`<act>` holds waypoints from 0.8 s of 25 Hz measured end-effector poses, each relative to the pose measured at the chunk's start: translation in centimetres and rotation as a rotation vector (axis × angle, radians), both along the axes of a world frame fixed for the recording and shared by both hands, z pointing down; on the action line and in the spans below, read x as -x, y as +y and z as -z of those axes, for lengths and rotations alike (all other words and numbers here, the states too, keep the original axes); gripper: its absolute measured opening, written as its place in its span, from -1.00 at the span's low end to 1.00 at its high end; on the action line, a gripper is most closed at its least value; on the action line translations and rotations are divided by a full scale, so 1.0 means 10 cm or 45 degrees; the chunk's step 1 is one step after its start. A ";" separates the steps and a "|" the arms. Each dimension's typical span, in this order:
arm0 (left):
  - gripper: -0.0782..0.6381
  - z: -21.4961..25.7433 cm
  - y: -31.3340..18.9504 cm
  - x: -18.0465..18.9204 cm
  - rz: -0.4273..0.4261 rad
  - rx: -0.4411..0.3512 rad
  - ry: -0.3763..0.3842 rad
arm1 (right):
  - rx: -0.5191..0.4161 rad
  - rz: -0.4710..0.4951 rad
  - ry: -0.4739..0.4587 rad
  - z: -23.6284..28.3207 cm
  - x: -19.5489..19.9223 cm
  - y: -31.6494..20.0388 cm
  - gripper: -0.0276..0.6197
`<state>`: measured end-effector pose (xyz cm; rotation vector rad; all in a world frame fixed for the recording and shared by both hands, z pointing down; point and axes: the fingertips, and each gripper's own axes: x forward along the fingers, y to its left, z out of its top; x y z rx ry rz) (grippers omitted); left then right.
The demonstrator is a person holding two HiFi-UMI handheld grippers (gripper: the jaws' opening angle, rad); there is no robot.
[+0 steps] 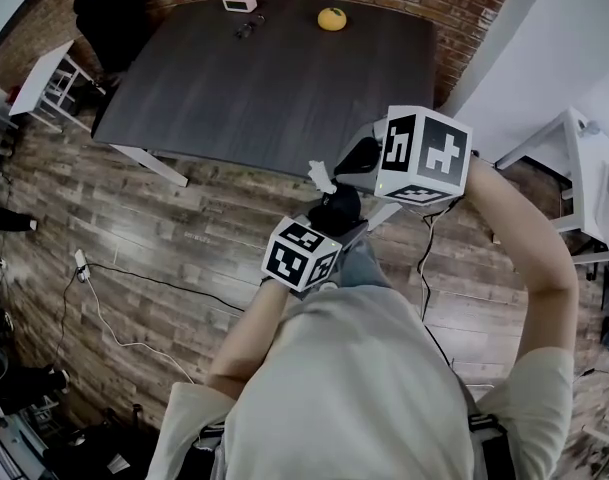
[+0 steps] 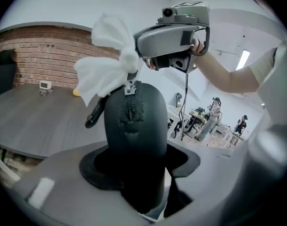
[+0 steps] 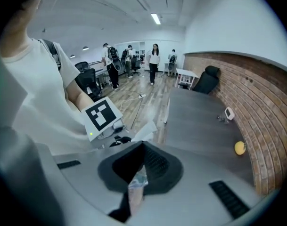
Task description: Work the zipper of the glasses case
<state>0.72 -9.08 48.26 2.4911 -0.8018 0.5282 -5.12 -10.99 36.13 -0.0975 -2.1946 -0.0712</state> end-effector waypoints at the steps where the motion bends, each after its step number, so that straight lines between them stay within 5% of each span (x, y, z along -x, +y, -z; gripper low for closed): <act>1: -0.06 0.00 0.01 -0.01 -0.004 -0.002 -0.004 | -0.003 -0.006 0.002 -0.02 -0.02 -0.01 -0.91; 5: -0.06 0.03 0.01 -0.02 0.003 -0.013 0.012 | -0.029 -0.043 0.027 -0.13 -0.13 -0.04 -0.91; 9: -0.06 0.03 0.02 -0.02 -0.007 -0.034 -0.017 | 0.061 -0.106 -0.068 -0.16 -0.22 0.01 -0.88; 12: -0.06 0.02 0.00 -0.02 -0.008 -0.050 -0.042 | 0.129 -0.152 -0.114 -0.19 -0.21 0.04 -0.60; 16: -0.06 0.00 -0.02 -0.03 -0.010 -0.074 -0.080 | 0.190 -0.255 -0.215 -0.15 -0.10 0.01 -0.45; 20: -0.06 -0.02 0.01 -0.10 -0.039 -0.099 -0.129 | 0.130 -0.227 -0.147 -0.22 0.04 0.02 -0.37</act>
